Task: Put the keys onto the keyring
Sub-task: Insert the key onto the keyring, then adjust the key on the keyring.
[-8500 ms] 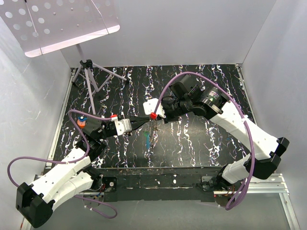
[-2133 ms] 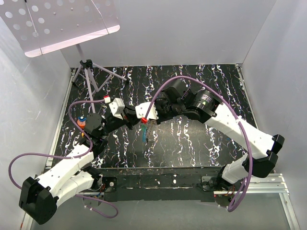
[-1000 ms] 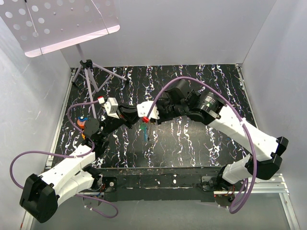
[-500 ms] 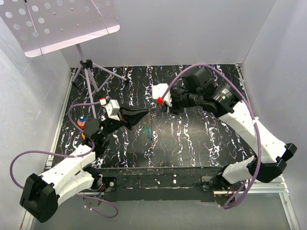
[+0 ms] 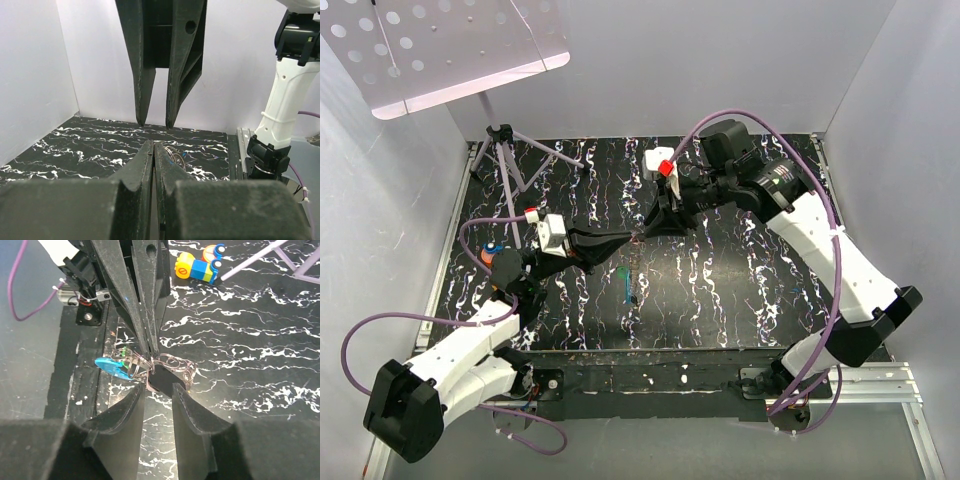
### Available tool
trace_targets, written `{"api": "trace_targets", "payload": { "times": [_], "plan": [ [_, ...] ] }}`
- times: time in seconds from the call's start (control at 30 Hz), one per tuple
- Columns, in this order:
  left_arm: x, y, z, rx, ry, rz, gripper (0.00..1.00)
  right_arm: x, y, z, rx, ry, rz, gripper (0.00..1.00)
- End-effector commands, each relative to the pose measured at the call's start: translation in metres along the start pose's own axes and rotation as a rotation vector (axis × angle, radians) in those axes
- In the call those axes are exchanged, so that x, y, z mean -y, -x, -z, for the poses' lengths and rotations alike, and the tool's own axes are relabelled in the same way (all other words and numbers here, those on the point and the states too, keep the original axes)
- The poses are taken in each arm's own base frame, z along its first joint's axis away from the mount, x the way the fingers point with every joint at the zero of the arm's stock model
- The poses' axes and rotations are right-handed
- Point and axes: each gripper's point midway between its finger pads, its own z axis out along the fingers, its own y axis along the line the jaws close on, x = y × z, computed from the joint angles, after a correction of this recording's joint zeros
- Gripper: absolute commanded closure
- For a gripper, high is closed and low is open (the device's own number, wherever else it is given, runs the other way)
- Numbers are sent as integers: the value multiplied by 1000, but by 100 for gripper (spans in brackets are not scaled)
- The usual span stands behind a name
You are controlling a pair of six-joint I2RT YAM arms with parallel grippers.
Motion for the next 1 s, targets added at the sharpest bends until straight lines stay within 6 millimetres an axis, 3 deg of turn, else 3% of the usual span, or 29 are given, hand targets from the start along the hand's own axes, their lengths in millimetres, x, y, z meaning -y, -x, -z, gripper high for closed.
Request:
{"api": "trace_targets", "payload": {
  "times": [0.0, 0.53, 0.97],
  "plan": [
    [5, 21, -3, 65, -32, -50, 100, -9, 15, 0, 62, 60, -19, 64],
    [8, 28, -4, 98, -43, -40, 100, -4, 12, -12, 61, 97, -60, 68],
    [7, 28, -4, 100, -39, -32, 100, -12, 23, -12, 93, 135, -53, 69]
  ]
}}
